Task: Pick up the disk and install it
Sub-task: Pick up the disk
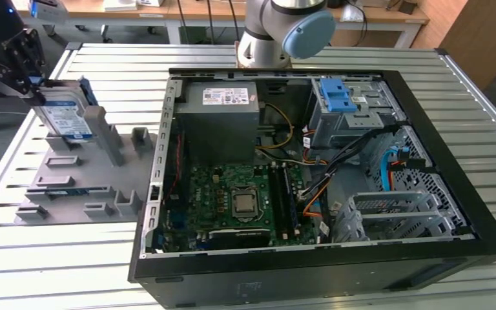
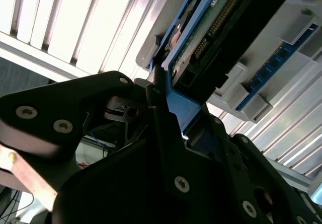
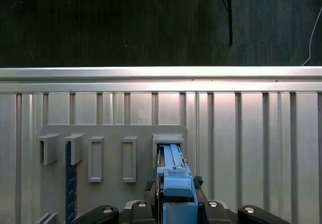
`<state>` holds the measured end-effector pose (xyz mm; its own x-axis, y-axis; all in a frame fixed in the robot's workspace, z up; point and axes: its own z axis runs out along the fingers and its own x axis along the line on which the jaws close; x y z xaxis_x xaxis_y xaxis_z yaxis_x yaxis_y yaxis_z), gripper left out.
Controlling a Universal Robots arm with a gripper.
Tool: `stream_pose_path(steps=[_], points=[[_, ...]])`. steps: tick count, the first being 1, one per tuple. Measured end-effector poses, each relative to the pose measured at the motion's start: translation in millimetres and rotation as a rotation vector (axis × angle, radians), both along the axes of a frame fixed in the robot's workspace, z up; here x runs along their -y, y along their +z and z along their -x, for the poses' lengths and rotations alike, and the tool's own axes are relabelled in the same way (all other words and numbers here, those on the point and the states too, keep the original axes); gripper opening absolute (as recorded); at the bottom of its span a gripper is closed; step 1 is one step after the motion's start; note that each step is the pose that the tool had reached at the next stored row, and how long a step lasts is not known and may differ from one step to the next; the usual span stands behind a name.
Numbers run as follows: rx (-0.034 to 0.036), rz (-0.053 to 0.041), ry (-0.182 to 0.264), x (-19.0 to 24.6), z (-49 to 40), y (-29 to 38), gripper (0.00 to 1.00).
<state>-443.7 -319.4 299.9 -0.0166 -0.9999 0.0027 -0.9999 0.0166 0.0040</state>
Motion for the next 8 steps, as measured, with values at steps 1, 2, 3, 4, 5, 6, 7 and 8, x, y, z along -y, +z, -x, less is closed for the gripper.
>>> stream_pose_path(steps=[1,2,3,4,5,6,7,8], points=[[-0.0001,0.0,0.0,0.0,0.0,1.3,0.36],[-0.0001,0.0001,0.0,0.0,0.0,2.7,0.36],[-0.0001,0.0,0.0,0.0,0.0,4.0,0.36],[-0.0001,0.0,0.0,0.0,0.0,5.1,0.36],[-0.0001,0.0,0.0,0.0,0.0,5.6,0.36],[0.0002,-0.0001,0.0,0.0,0.0,5.6,0.36],[0.0003,-0.0002,0.0,0.0,0.0,5.7,0.36],[0.0001,0.0,0.0,0.0,0.0,5.9,0.36]])
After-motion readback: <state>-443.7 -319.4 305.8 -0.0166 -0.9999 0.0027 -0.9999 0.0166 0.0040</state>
